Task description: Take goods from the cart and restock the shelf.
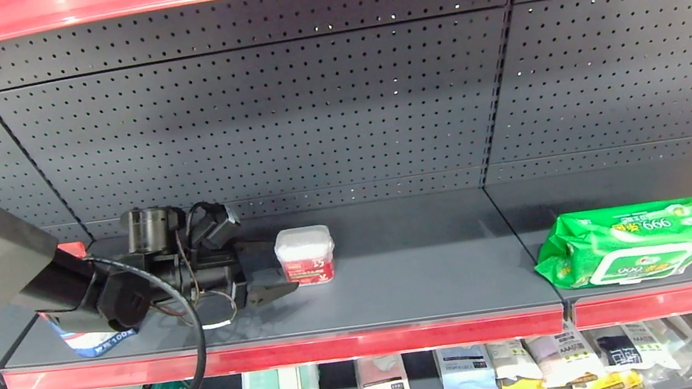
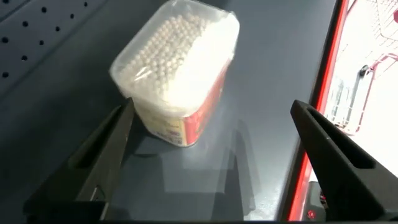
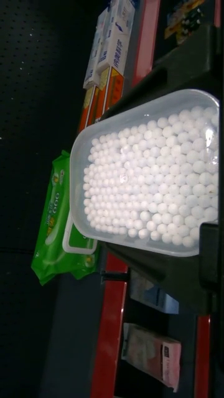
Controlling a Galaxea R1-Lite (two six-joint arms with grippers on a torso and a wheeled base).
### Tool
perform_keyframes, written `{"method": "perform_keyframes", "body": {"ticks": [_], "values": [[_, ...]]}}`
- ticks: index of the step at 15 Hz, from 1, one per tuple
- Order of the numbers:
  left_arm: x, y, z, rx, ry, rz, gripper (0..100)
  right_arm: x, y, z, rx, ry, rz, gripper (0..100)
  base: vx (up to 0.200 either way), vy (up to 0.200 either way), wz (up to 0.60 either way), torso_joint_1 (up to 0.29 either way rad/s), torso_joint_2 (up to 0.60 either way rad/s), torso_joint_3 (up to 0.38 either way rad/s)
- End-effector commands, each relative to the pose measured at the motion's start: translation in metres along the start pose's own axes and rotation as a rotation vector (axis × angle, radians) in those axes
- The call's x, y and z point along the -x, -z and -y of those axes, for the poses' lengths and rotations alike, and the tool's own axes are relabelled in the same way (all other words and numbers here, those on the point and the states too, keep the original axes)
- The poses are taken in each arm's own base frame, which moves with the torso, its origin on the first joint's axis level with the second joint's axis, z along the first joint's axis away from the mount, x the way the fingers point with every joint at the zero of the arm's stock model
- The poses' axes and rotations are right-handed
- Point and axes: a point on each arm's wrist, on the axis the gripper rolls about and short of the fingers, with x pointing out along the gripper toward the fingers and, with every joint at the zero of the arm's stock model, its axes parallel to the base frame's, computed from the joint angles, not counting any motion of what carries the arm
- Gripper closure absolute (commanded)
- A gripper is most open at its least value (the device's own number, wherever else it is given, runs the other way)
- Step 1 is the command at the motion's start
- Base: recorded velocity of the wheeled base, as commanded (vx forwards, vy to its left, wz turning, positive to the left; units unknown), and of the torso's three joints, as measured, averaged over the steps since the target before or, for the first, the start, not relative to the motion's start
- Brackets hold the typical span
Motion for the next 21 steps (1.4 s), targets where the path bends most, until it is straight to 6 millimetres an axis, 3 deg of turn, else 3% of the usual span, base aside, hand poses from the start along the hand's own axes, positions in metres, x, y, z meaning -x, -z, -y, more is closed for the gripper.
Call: {"method": "perform_keyframes", "body": {"ticks": [1,9,16,21], "values": [[-0.001,-0.002,-0.003,-0.009,-0.001,0.008,0,0.0,0.001,0.0,0.0,0.002,-0.002,100,0.0,0.0,0.0,0.0,0.0,0.0],[-0.014,0.005,-0.015,-0.015,0.022,0.024,0,-0.001,0.008,-0.002,0.011,-0.005,-0.025,100,0.0,0.0,0.0,0.0,0.0,0.0],[-0.004,0.011,-0.029,-0.008,-0.019,0.025,0,-0.002,0.01,-0.003,0.028,-0.009,-0.032,100,0.0,0.0,0.0,0.0,0.0,0.0],[-0.019,0.011,-0.043,-0.023,0.022,0.056,0,-0.002,0.012,-0.003,0.038,-0.011,-0.039,100,0.0,0.0,0.0,0.0,0.0,0.0]]}}
